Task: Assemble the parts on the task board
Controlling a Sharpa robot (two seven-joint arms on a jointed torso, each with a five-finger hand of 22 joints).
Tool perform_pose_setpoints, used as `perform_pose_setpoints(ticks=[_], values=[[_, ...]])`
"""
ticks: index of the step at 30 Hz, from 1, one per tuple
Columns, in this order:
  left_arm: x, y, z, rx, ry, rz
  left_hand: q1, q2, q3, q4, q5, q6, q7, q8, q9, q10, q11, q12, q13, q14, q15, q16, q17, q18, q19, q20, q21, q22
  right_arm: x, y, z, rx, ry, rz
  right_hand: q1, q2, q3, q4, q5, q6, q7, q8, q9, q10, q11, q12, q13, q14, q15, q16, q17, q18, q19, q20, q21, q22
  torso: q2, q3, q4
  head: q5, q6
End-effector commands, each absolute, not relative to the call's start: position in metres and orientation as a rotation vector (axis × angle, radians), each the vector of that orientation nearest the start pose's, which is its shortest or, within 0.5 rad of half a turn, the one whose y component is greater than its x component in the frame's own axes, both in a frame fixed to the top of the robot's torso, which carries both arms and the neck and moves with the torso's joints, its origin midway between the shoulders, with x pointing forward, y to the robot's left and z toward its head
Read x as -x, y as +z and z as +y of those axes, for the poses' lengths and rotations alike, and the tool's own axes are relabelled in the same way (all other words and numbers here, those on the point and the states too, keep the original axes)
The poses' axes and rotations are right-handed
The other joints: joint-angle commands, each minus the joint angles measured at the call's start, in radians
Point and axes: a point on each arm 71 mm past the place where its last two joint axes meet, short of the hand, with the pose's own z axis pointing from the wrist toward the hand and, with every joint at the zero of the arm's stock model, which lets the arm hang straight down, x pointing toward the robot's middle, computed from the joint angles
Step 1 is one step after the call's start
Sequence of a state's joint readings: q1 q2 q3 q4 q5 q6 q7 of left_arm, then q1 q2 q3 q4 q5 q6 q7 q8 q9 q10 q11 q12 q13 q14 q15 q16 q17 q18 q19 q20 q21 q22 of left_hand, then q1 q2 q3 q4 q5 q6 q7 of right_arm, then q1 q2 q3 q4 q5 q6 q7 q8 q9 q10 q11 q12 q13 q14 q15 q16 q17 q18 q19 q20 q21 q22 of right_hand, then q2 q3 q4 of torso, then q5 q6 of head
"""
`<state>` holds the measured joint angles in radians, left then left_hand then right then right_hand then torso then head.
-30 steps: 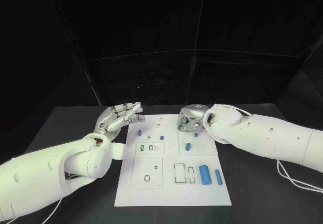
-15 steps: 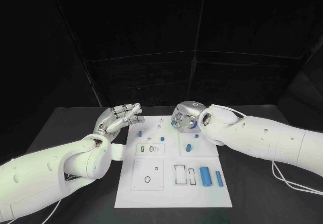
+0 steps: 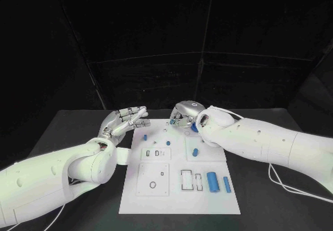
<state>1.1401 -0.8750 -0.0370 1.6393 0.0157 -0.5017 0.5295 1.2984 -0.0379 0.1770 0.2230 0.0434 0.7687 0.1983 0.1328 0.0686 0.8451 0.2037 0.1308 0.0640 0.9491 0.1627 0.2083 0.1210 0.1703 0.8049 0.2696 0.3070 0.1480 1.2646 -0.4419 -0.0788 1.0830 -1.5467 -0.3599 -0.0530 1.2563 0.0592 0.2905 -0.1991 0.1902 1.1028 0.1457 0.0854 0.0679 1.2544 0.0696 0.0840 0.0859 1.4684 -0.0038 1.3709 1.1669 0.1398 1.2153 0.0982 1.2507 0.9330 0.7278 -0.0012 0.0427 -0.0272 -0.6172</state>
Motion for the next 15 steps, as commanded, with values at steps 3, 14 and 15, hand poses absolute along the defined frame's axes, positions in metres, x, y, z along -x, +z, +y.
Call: perform_pose_setpoints(ticks=[3, 14, 15], values=[[-0.461, -0.186, 0.201, 1.113, -1.516, 1.283, 0.009, 0.001, 0.0, -0.008, 0.004, 0.002, 0.055, -0.005, -0.001, -0.001, 0.008, -0.004, -0.001, 0.007, 0.002, -0.003, -0.001, 0.01, 0.006, 0.002, 0.0, -0.001, -0.562, -0.177, -0.105, 0.303, 0.572, 1.523, -0.013, 0.001, 0.001, 0.009, 0.005, 0.009, -0.005, 0.003, 0.005, 0.007, -0.002, 0.001, 0.001, 0.037, -0.008, 0.007, 0.003, -0.014, 0.007, -0.001, 0.005, 0.002, 0.001, -0.0004, -0.0014, 0.007, -0.002], [-0.462, -0.183, 0.198, 1.103, -1.522, 1.282, 0.009, 0.001, 0.0, -0.008, 0.004, 0.002, 0.055, -0.005, -0.001, -0.001, 0.008, -0.004, -0.001, 0.007, 0.002, -0.003, -0.001, 0.01, 0.006, 0.002, 0.0, -0.001, -0.569, -0.18, -0.094, 0.312, 0.551, 1.539, -0.016, -0.002, 0.004, 0.014, 0.004, 0.008, -0.005, 0.001, 0.004, 0.005, -0.002, -0.001, 0.001, 0.037, -0.007, 0.009, 0.005, -0.014, 0.006, -0.001, 0.006, 0.002, 0.001, -0.0006, -0.0011, 0.007, -0.006], [-0.462, -0.183, 0.198, 1.102, -1.522, 1.283, 0.009, 0.001, 0.0, -0.008, 0.004, 0.002, 0.055, -0.005, -0.001, -0.001, 0.008, -0.004, -0.001, 0.007, 0.002, -0.003, -0.001, 0.01, 0.006, 0.002, 0.0, -0.001, -0.569, -0.18, -0.093, 0.313, 0.55, 1.541, -0.017, -0.003, 0.005, 0.016, 0.003, 0.007, -0.005, 0.0, 0.004, 0.005, -0.001, -0.002, 0.001, 0.037, -0.007, 0.009, 0.004, -0.014, 0.006, -0.001, 0.006, 0.002, 0.001, -0.0007, -0.0009, 0.007, -0.007]])
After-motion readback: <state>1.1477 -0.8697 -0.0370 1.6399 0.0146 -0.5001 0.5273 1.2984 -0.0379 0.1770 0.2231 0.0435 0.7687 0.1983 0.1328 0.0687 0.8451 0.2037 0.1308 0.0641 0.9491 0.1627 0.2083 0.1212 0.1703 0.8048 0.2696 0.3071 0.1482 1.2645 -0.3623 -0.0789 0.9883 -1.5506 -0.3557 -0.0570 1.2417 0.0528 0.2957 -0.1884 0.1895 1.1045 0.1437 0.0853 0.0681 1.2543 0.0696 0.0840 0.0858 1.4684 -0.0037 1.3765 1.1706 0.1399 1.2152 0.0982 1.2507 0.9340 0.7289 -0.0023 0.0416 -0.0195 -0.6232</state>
